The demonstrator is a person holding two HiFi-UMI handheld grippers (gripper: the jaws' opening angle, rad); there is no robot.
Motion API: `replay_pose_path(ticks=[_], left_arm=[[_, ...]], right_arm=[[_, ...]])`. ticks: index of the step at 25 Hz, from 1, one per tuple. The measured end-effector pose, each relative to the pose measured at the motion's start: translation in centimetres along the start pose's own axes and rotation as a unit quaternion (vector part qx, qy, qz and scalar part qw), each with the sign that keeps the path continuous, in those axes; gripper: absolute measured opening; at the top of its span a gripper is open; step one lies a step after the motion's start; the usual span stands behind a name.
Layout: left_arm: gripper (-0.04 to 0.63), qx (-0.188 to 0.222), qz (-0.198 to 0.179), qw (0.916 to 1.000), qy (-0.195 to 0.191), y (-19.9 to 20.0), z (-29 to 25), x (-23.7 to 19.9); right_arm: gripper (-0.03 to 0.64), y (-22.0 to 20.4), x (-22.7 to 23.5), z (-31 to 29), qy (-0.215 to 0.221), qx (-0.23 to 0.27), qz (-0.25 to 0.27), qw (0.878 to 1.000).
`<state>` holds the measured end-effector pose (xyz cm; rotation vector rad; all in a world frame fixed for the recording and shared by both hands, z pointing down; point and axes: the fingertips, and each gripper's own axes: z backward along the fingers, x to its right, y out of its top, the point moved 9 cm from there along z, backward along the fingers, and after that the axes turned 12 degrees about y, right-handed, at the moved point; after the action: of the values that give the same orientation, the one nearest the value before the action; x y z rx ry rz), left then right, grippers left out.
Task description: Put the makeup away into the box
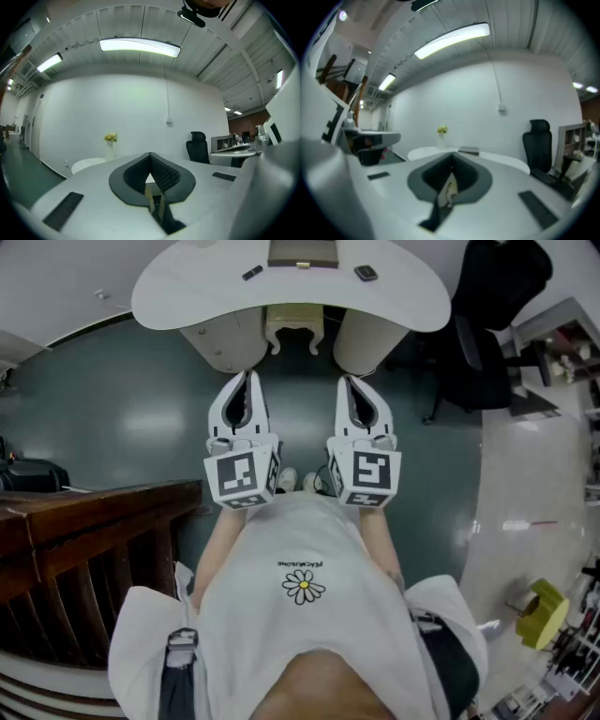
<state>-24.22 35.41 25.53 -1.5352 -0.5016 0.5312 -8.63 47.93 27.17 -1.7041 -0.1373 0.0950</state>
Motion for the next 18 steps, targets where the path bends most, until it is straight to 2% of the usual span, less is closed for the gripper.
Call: replay_pose_path(ticks=[7, 18], left_arm=[[0.02, 0.0, -0.007, 1.0, -0.006, -0.7, -0.8, 0.9], [0.02, 0.003, -0.008, 0.9999, 0.01, -1.3, -1.4, 2.9]], right_arm=[[0.029, -0.4, 1.0, -0.3, 0.007, 0.0, -0.002, 1.0], [0.03, -1.4, 3.7, 0.6, 0.045, 0.024, -0.053, 0.997]])
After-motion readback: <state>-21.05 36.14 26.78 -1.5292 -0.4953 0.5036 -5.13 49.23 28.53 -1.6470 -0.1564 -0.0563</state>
